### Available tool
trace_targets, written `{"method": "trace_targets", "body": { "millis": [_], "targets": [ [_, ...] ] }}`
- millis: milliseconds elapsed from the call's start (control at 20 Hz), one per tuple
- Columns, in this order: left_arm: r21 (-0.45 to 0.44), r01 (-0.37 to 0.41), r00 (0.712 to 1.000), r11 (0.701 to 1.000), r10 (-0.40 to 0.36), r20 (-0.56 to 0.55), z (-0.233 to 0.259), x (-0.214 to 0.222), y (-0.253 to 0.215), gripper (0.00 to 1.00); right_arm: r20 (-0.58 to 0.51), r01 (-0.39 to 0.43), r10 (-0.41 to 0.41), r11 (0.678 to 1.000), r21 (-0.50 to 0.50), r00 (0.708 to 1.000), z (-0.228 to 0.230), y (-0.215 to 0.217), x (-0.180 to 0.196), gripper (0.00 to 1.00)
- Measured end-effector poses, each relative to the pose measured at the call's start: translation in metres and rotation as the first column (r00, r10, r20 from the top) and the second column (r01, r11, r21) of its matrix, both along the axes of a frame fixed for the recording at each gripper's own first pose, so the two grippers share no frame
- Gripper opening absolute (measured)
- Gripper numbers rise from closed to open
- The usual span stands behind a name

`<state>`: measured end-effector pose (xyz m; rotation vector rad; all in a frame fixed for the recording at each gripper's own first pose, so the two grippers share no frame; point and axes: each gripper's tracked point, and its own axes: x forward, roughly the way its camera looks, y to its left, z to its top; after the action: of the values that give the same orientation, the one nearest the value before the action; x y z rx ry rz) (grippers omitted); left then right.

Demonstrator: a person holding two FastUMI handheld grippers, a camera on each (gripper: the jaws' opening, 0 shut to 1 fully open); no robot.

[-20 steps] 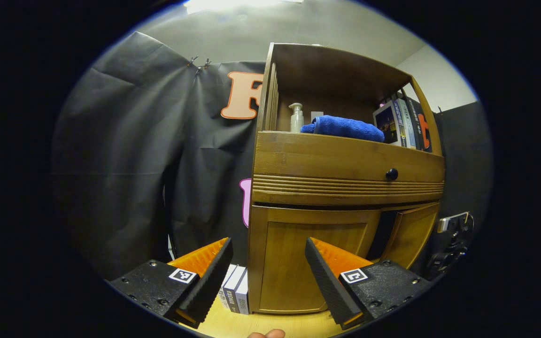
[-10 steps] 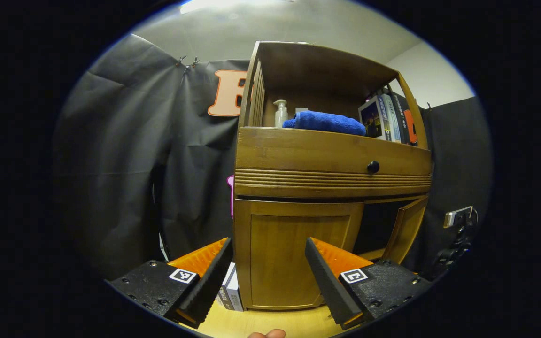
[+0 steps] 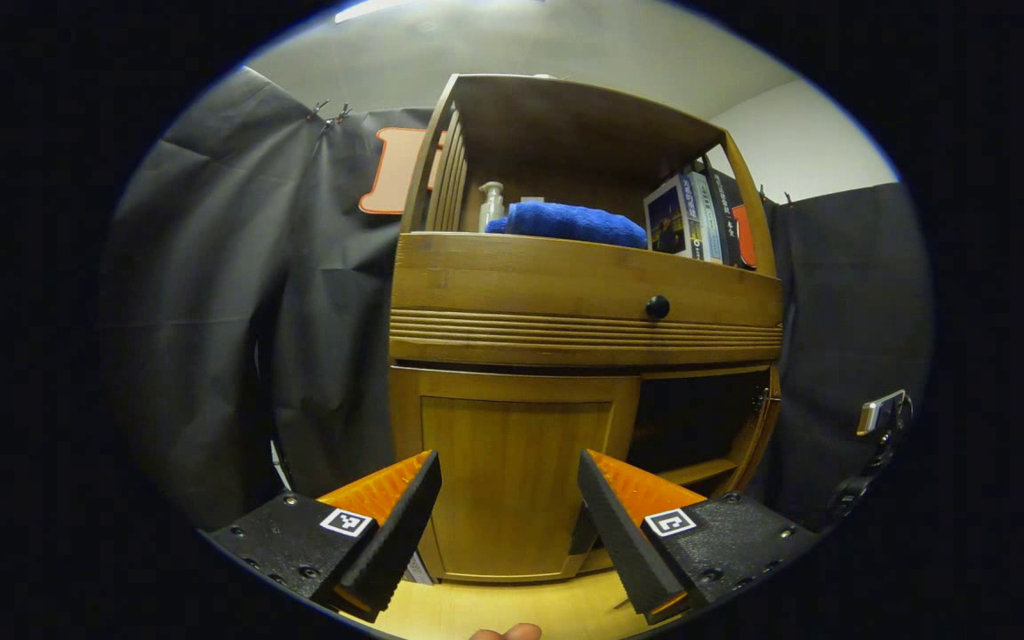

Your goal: Open the right door of the double-door shoe cabinet with the right hand, and open the left door with the left hand.

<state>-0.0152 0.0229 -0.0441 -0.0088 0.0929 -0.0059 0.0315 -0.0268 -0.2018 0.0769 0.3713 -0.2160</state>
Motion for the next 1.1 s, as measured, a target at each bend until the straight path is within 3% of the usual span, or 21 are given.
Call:
{"method": "trace_targets", "body": {
  "millis": [250, 700, 900, 1100],
  "targets": [
    [-0.009, 0.069, 0.997, 0.998, -0.069, -0.02, -0.006, 0.006, -0.033, 0.96, 0.002, 0.036, -0.036, 0.999, -0.008, 0.999, 0.001, -0.018, -0.015, 0.23],
    [-0.033, 0.118, 0.991, 0.992, -0.12, -0.051, -0.022, 0.02, -0.06, 0.96, 0.003, 0.103, -0.103, 0.995, 0.006, 0.995, 0.002, -0.058, -0.041, 0.23],
    [-0.036, 0.136, 0.989, 0.99, -0.138, -0.06, -0.026, 0.026, -0.073, 0.96, 0.001, 0.133, -0.133, 0.99, 0.049, 0.991, 0.002, -0.084, -0.052, 0.22],
    [-0.041, 0.159, 0.985, 0.986, -0.162, -0.067, -0.03, 0.032, -0.091, 0.92, -0.011, 0.195, -0.195, 0.981, 0.007, 0.981, -0.004, -0.134, -0.056, 0.22]
  ]
}}
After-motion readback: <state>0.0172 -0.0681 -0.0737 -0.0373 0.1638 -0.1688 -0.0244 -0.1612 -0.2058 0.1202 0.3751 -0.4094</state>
